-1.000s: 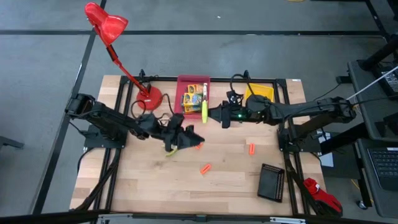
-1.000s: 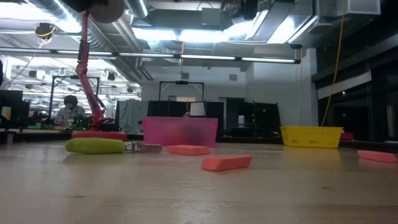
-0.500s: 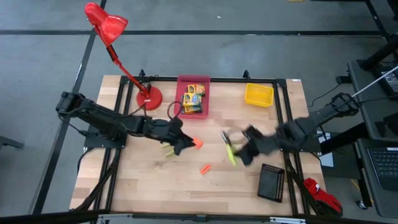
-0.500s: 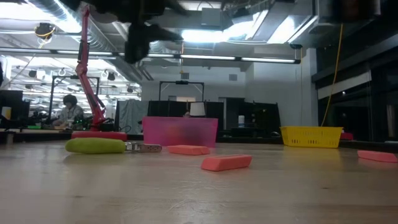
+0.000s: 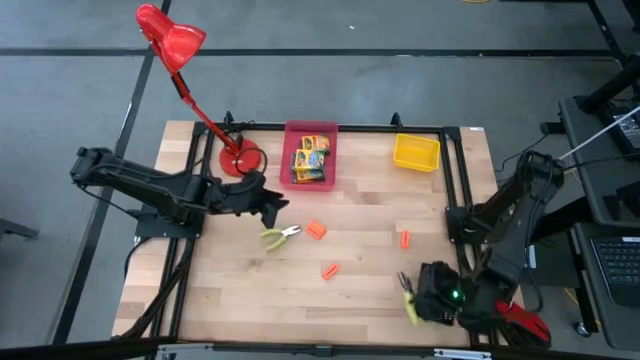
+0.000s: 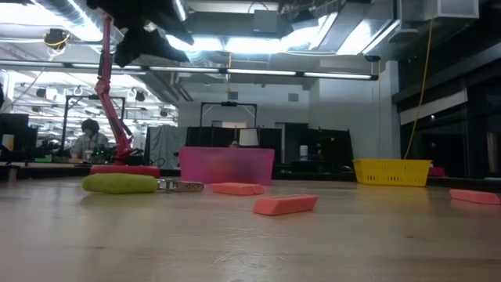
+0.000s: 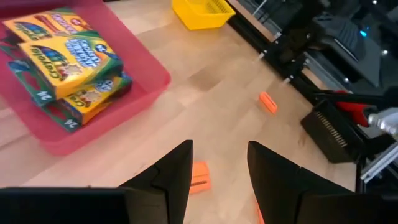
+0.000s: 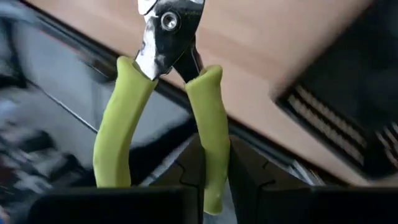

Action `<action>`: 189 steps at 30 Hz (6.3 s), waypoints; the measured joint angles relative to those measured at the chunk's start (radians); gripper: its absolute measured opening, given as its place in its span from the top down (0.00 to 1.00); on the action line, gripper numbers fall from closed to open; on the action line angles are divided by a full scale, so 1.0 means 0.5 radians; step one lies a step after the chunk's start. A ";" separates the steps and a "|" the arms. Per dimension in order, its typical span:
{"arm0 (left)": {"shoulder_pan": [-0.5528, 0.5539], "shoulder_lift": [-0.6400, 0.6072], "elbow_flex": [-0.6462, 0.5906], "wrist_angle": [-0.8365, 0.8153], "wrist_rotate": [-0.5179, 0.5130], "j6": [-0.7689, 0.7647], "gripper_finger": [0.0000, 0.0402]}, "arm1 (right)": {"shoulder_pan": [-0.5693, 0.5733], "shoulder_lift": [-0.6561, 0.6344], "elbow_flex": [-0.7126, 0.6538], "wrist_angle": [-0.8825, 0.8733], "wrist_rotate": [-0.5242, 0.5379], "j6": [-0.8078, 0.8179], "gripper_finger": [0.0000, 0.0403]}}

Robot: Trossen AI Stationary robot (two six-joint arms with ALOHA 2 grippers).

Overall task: Pick & Place School Supplies
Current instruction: Put the green puncher into the black bin

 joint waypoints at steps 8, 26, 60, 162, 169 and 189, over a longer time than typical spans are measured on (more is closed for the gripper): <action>0.000 -0.031 0.000 -0.063 -0.003 0.004 0.63 | 0.019 0.141 0.000 -0.059 -0.307 0.017 0.89; 0.000 -0.030 0.000 -0.084 -0.014 0.049 0.64 | 0.126 0.138 0.207 -1.064 -0.883 -0.023 0.89; 0.000 -0.030 0.000 -0.129 -0.120 0.102 0.64 | -0.003 0.503 0.074 -0.910 -1.246 -0.199 0.87; 0.384 0.898 -0.255 2.655 0.726 -0.668 0.93 | -1.069 -0.157 0.451 0.989 0.947 -2.392 0.60; 0.354 0.989 -0.110 2.712 0.747 -0.651 0.93 | -1.211 -0.142 0.271 1.236 0.674 -2.387 0.60; 0.310 0.988 -0.041 2.592 0.761 -0.597 0.93 | -1.546 -0.118 0.217 1.202 0.363 -2.410 0.60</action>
